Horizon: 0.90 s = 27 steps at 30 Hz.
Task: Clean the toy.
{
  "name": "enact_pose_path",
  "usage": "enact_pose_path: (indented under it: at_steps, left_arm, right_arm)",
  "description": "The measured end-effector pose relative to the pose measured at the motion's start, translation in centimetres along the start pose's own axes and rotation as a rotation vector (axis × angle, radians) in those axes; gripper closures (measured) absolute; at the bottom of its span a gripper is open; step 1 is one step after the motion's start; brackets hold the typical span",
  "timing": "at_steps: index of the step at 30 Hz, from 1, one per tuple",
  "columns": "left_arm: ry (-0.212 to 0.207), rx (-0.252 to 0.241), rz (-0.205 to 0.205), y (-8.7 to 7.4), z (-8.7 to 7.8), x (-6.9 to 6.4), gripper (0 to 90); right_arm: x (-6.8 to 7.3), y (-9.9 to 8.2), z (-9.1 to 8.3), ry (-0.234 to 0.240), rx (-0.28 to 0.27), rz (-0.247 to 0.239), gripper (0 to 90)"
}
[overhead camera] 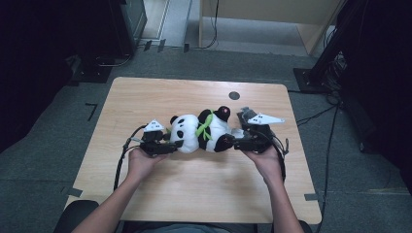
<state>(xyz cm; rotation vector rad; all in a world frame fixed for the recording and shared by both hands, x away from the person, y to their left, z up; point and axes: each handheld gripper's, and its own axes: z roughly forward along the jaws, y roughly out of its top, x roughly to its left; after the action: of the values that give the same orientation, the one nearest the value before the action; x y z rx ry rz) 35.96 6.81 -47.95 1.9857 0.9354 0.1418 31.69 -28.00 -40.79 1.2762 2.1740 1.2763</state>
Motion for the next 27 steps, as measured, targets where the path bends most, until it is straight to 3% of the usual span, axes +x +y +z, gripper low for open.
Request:
enact_pose_path:
  at_steps: [6,13,18,20,24,27]
  left_arm:
    - [-0.002,-0.003,0.0,0.0,0.0,0.1,43.9]
    - [-0.005,-0.005,-0.004,0.0,0.0,0.1,43.5]
    - [-0.008,-0.01,-0.017,0.1,0.0,0.3,40.6]
    - [-0.008,-0.009,-0.013,0.1,0.0,0.3,40.4]
    - [-0.011,-0.014,-0.023,0.1,0.1,0.4,39.7]
    - [-0.016,-0.021,-0.034,0.1,0.1,0.5,39.1]
  right_arm:
    - [1.4,-0.6,1.6,0.019,0.006,-0.023,22.1]
    - [1.7,-1.9,3.6,0.031,0.041,-0.033,22.9]
    - [1.7,-2.5,4.7,-0.009,0.055,-0.105,26.7]
    - [1.6,-2.8,4.9,0.023,0.044,-0.105,30.1]
    - [1.6,-3.4,5.8,0.009,0.046,-0.16,28.4]
    - [1.4,-3.5,6.0,0.013,0.037,-0.158,27.8]
